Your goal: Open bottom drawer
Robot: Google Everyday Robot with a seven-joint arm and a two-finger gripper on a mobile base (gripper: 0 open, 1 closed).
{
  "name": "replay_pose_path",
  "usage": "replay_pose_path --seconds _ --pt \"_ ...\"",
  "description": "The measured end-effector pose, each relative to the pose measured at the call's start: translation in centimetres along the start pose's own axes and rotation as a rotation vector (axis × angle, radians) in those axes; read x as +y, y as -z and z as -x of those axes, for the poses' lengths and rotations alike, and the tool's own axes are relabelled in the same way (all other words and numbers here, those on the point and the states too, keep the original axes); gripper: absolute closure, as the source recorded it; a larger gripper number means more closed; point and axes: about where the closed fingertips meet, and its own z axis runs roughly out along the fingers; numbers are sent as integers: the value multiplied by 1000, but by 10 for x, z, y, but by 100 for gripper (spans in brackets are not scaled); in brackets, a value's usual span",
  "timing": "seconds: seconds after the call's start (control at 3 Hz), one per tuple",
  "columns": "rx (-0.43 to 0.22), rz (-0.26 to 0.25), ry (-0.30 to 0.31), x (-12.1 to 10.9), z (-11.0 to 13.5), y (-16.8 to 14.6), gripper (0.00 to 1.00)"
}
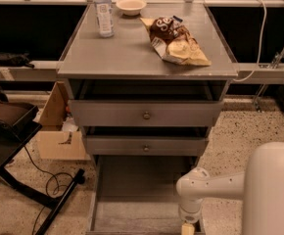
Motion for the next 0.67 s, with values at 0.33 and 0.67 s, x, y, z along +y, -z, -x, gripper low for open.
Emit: replay_pose_path --seconds 0.33,0.67 --pt "-4 -96 71 9 -25 76 0" --pt "-11 -176 98 40 -50 138 0"
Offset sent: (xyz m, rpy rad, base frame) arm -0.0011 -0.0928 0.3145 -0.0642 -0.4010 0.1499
